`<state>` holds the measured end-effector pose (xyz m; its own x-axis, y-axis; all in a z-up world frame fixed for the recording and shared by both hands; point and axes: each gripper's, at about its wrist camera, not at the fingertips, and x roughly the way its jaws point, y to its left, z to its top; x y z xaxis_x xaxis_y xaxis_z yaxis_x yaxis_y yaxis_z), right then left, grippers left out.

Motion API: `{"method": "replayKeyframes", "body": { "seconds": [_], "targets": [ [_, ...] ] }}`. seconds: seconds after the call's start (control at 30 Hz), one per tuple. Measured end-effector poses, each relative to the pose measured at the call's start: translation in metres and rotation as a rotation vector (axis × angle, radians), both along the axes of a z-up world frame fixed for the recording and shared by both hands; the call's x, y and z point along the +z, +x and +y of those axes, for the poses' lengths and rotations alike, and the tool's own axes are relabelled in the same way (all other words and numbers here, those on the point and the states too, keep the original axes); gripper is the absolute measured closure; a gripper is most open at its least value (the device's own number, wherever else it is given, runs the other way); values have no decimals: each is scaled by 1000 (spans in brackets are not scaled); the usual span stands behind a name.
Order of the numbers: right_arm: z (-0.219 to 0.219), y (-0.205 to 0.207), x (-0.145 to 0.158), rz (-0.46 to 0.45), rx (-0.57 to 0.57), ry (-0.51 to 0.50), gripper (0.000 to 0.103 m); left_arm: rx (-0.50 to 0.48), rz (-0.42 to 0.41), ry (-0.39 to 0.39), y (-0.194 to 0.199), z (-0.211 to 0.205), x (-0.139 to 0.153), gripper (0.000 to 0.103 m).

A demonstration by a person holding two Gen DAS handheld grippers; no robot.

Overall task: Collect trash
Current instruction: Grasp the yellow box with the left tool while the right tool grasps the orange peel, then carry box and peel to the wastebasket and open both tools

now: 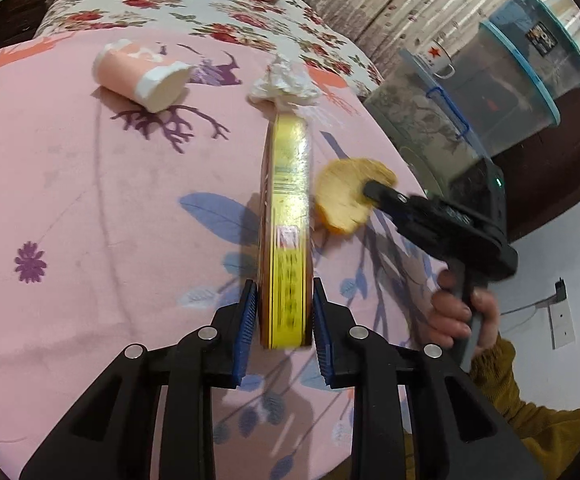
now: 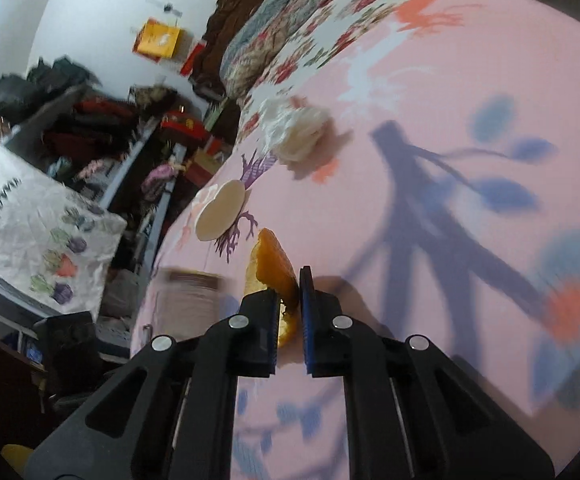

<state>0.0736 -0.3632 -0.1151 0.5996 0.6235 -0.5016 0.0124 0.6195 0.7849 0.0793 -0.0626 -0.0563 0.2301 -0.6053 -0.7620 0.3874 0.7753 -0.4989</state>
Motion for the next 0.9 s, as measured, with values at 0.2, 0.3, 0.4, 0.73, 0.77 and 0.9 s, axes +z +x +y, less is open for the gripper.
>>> {"method": "replayKeyframes", "body": {
  "seconds": [0.2,0.3,0.4,0.73,0.77,0.9],
  "targets": [
    [-54,-49,-1,-2,-165,15,91,-72,2,21,-5,-34,1,78],
    [-82,-58,2,-12,-226,15,91,-119,-9,29,-1,-57,4,78],
    [-113,-75,8,-40,-302,16,91,-166,-12,33,8,-86,8,79],
    [-213,-117,2,-49,-532,18,91,-379,-59,54,22,-218,13,80],
    [-222,-120,2,-52,-552,19,91,-393,-52,57,25,-233,11,80],
    [-260,-120,4,-63,-609,-5,91,-436,-29,54,43,-287,11,80]
  ]
}}
